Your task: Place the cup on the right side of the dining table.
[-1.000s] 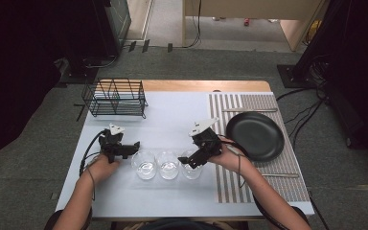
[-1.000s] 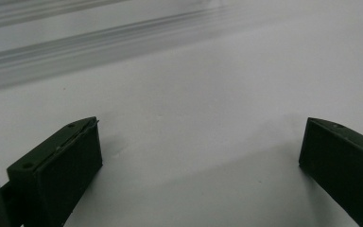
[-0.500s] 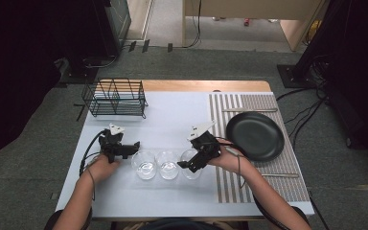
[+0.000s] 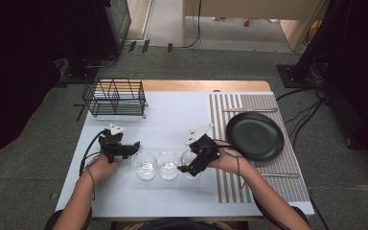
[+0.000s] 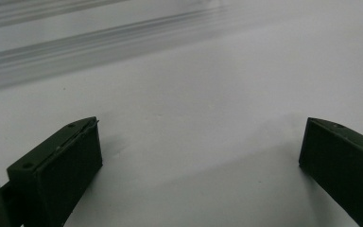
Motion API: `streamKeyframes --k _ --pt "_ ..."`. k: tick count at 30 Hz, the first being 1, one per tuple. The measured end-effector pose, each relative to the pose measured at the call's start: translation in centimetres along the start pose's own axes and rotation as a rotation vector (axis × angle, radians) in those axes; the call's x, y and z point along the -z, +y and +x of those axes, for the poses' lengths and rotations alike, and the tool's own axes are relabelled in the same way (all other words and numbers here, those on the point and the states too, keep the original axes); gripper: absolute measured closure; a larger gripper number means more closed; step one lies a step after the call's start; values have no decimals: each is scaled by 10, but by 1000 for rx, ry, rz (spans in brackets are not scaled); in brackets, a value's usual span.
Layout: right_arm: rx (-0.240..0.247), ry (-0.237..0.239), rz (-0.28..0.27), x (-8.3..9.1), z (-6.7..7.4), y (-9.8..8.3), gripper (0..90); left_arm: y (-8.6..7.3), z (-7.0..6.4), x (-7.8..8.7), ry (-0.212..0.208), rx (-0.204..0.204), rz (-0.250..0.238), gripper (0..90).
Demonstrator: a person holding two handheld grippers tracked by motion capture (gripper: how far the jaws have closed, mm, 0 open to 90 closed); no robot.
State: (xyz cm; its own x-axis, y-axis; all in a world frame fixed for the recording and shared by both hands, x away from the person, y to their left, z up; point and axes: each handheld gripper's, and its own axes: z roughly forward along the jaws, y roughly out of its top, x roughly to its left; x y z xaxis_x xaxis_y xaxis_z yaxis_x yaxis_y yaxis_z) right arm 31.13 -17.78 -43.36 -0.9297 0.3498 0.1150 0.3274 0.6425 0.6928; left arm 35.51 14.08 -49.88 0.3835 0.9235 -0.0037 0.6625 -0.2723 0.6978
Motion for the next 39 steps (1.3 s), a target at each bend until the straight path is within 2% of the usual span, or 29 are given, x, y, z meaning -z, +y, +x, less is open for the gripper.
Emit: streamKeyframes --k 30,31,33,39 --pt "66 57 66 -10 2 -11 6 0 0 0 0 -1 1 0" --pt "71 57 70 -11 1 -11 43 0 0 0 0 0 0 0" --pt "72 54 72 -11 1 -11 61 0 0 0 0 0 1 0" --pt "74 58 81 -12 2 -13 63 0 0 0 0 -1 1 0"
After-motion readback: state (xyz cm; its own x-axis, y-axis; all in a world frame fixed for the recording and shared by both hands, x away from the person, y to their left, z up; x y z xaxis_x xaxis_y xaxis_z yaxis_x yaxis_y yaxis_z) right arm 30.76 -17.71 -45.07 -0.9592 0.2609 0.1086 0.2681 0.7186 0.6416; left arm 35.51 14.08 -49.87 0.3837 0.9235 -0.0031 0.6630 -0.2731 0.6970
